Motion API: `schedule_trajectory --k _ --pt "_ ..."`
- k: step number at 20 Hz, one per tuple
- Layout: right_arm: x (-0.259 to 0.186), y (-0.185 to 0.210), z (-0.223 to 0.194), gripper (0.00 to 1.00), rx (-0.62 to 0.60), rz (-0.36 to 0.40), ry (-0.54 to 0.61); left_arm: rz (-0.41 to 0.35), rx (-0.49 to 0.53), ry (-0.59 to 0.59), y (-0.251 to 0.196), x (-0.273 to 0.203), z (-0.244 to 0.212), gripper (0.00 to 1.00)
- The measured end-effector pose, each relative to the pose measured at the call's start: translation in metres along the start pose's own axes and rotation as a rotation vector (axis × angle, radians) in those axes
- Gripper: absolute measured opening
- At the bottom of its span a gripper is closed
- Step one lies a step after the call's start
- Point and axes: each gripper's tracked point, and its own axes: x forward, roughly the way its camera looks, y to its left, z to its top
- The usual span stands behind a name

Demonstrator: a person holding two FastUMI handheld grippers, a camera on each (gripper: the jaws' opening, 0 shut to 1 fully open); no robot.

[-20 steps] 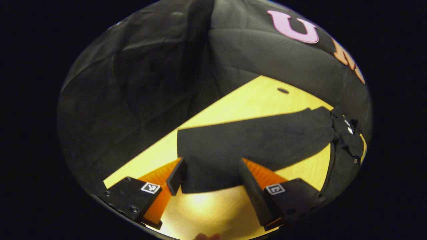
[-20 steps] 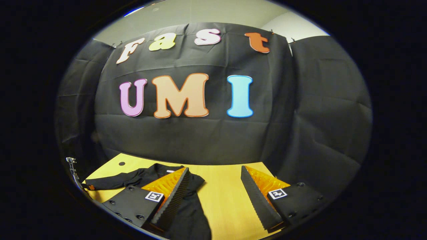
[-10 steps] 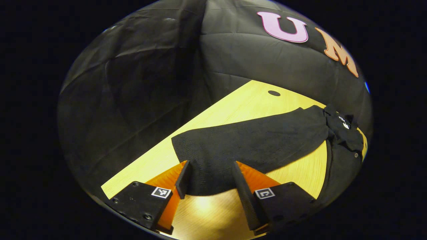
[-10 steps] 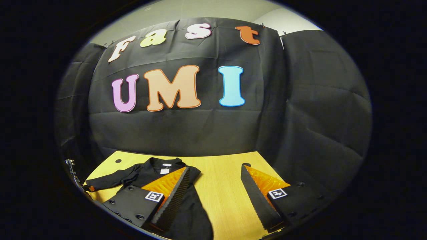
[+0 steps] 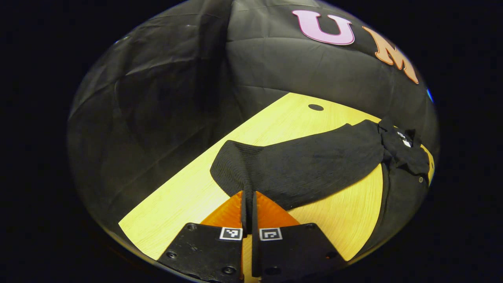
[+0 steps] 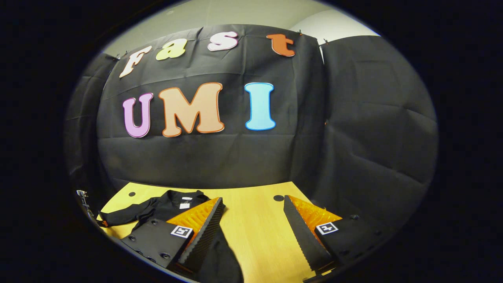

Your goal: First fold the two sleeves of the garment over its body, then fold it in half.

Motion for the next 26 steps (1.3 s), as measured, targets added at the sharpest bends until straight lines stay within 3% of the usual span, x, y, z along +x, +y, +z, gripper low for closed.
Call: schedule_trajectory --k 3,7,12,16,19,26 --pt "-0.007 -0.017 0.004 0.98 -0.006 -0.035 -0.012 0.021 0.078 0.033 -0.007 -0.002 0.001 0.0" --pt "-0.013 -0.035 0.002 0.98 0.002 -0.064 -0.014 -0.045 0.103 0.01 -0.037 -0.02 0.032 0.0" --pt "-0.016 -0.05 -0.012 1.0 -0.002 -0.072 -0.005 -0.129 0.16 -0.133 -0.1 -0.054 0.114 0.0" --pt "-0.021 -0.067 -0.024 0.98 0.074 -0.063 0.006 -0.24 0.244 -0.252 -0.193 -0.081 0.174 0.0" --pt "-0.026 -0.102 -0.028 0.98 0.103 -0.119 0.003 -0.324 0.287 -0.295 -0.27 -0.098 0.198 0.0" --pt "-0.05 -0.171 -0.025 0.98 0.212 -0.2 -0.036 -0.519 0.443 -0.355 -0.465 -0.128 0.19 0.0"
